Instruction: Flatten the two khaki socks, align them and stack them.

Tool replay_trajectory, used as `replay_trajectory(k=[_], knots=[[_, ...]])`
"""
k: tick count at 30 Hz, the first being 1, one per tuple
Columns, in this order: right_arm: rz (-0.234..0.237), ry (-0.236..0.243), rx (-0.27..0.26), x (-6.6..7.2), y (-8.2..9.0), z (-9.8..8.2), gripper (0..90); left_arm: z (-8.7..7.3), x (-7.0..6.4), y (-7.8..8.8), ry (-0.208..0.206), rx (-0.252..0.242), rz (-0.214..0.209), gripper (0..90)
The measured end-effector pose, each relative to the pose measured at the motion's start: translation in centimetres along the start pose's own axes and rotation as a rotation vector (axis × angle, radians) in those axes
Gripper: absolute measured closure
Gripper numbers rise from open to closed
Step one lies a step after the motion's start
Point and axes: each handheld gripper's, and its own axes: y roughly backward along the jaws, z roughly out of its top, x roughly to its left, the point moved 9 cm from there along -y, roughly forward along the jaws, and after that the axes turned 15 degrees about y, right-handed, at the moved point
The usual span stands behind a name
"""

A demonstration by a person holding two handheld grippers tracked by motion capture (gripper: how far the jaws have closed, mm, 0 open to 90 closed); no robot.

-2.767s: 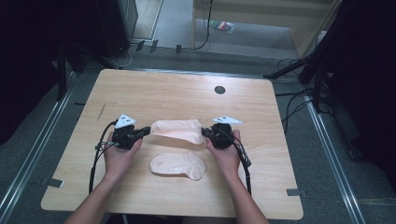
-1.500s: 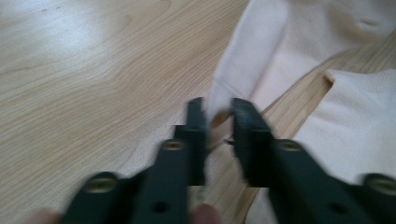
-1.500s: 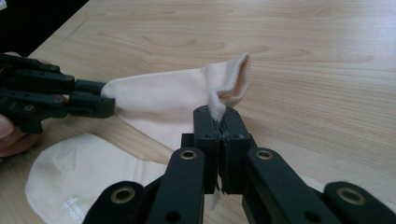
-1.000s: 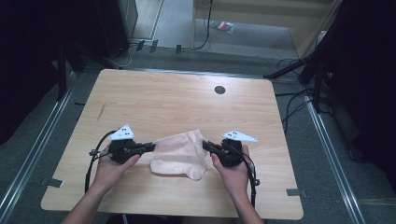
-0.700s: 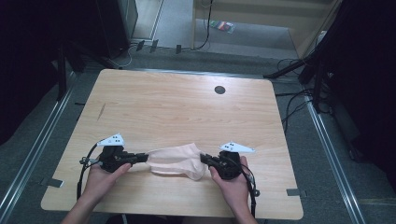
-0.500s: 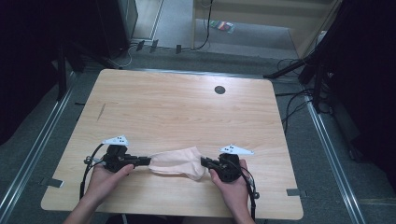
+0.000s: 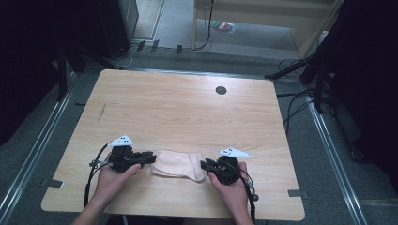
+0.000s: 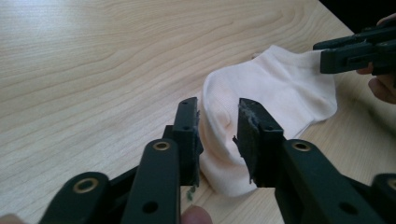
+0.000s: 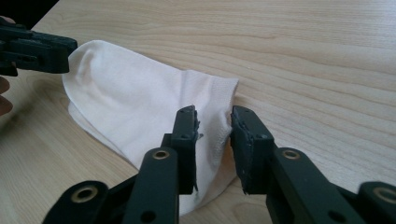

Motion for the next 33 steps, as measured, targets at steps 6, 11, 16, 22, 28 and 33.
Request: replay_trajectory(k=[6, 11, 16, 22, 28, 33], knots=[[-0.009, 0.012, 0.030, 0.3, -0.1, -0.3, 87.6, -0.2, -0.2, -0.5, -0.002, -0.003, 0.041, 88.0], [-0.012, 0.014, -0.015, 0.5, 0.7, 0.6, 87.9, 0.1, -0.9, 0.7, -0.008, -0.030, 0.014, 90.0], [-0.013, 0.017, -0.017, 0.4, 0.8, 0.7, 87.8, -0.8, -0.7, 1.2, 0.003, -0.002, 0.027, 90.0], [-0.022, 0.026, 0.005, 0.3, 0.2, 0.3, 87.8, -1.4, 0.0, 0.8, -0.002, 0.011, 0.070, 90.0], [-0.049, 0.032, 0.021, -0.3, -0.6, -0.2, 87.8, -2.0, 0.6, -0.1, -0.025, 0.032, 0.113, 89.9], [-0.068, 0.068, 0.018, -0.4, -1.1, -0.3, 87.2, -2.1, 0.7, -0.1, -0.038, 0.024, 0.124, 86.7]])
